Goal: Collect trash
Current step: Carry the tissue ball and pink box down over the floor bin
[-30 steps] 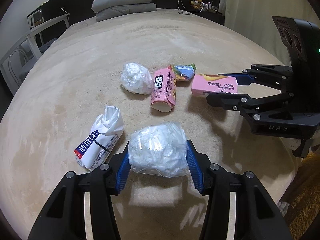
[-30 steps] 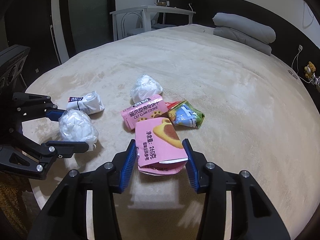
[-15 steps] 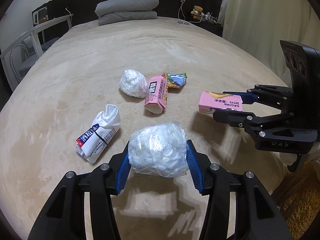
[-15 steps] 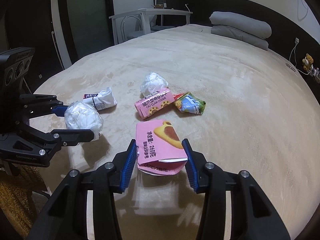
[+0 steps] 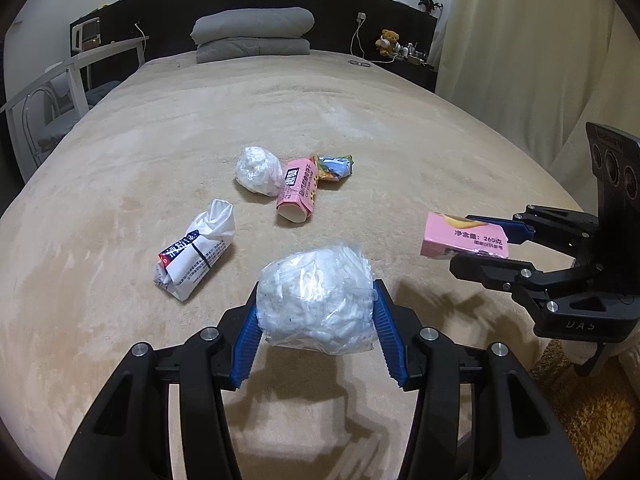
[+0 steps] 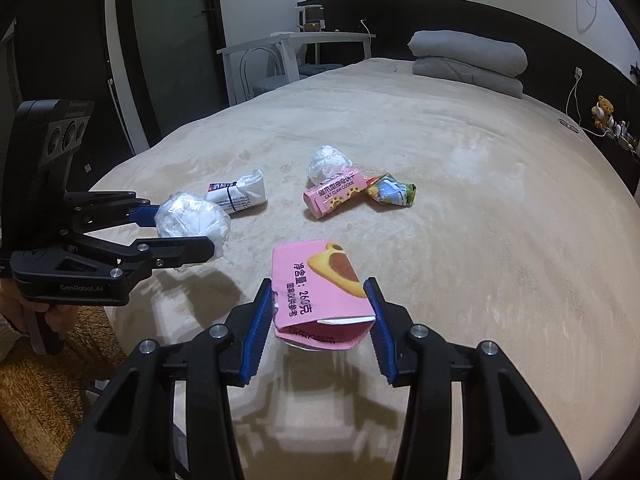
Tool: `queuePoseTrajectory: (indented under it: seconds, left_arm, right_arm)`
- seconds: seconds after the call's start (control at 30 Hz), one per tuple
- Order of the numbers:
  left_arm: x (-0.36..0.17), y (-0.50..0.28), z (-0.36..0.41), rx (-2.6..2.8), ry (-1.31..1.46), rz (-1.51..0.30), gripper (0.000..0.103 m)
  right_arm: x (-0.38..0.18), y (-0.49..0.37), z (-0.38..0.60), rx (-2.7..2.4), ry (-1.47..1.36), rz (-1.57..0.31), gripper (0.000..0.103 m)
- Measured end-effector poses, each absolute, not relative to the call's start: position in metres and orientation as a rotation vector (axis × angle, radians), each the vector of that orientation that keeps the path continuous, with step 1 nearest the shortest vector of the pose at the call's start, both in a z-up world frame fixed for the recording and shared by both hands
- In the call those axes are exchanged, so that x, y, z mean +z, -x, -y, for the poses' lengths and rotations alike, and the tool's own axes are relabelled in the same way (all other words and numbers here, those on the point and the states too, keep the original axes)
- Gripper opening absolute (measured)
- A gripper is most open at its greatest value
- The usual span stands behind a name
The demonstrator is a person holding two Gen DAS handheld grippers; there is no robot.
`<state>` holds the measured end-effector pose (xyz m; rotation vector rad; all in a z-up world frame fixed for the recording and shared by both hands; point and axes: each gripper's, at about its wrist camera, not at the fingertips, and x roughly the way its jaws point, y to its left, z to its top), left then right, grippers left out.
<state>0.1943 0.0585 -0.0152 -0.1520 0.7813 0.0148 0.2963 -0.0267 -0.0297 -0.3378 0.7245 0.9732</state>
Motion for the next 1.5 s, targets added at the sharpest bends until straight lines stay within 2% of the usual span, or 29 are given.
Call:
queuePoseTrajectory:
  seconds: [0.93,1.5]
  left_arm:
    - [-0.031,-0.102,-0.021,0.0,0.263,-0.742,0.05]
    - [-0.038,-0.052,0.005,-0.021,0.309,-0.721,0.05]
  right_arm:
    - [-0.021,-0.194,0.084,0.99,0.244,-0.71,0.046]
    - [-0.025,-0.156,0.12,0.952,0.158,-0.764,0.046]
